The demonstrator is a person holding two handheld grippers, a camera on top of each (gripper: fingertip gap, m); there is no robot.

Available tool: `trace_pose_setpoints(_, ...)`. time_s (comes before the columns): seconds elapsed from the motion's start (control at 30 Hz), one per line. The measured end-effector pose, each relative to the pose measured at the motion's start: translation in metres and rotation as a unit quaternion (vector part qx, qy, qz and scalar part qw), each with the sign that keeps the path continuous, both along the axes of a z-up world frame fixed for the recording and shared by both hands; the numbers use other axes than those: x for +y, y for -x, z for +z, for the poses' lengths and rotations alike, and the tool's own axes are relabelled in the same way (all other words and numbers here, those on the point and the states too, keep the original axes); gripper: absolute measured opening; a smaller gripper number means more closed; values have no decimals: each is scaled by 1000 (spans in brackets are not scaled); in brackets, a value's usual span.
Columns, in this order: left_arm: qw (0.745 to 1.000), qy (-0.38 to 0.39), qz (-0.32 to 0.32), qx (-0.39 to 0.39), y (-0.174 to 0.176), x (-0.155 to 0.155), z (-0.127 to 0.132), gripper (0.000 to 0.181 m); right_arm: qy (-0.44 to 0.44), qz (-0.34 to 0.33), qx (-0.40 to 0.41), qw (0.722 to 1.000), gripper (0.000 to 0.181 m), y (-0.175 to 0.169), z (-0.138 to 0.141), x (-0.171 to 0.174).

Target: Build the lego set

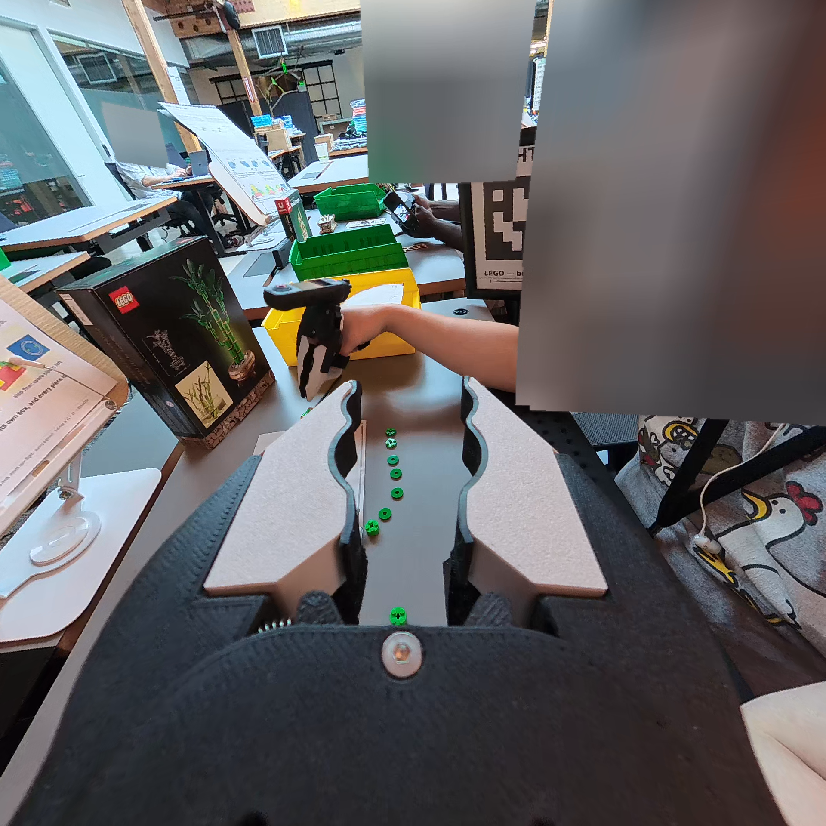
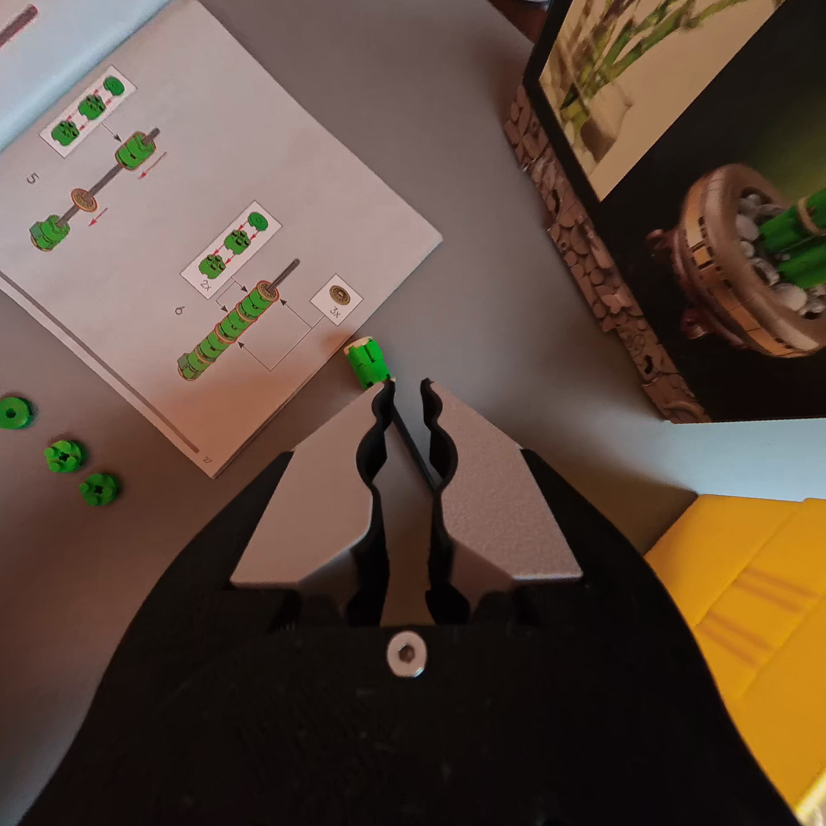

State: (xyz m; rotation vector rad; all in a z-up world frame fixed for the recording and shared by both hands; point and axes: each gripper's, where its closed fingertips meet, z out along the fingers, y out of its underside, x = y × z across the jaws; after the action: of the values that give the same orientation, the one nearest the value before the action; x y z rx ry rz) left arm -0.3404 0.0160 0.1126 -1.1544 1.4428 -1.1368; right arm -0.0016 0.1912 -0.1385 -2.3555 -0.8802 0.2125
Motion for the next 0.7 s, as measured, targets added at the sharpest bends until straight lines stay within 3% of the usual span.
trace_pose_setpoints(0.03,1000,1,1,0,0,0,0,43,-9,-1,0,1000,12,0,5,1)
trace_pose_setpoints(0.23,1000,-1,9,12,-1,3,-4,43,-50,-9,-30,998,14,0,31,6)
trace_pose_setpoints(0.37,999,-2,27,26,-1,8,-8,43,-155,-3,18,988,17,26,92,15)
trace_pose_setpoints(0.57,981,-37,151,115,0,48,-36,42,-337,20,134,932,32,72,200,5)
trace_pose_setpoints(0.7,979,-50,179,82,-9,55,-21,32,-394,36,207,895,37,91,239,-10)
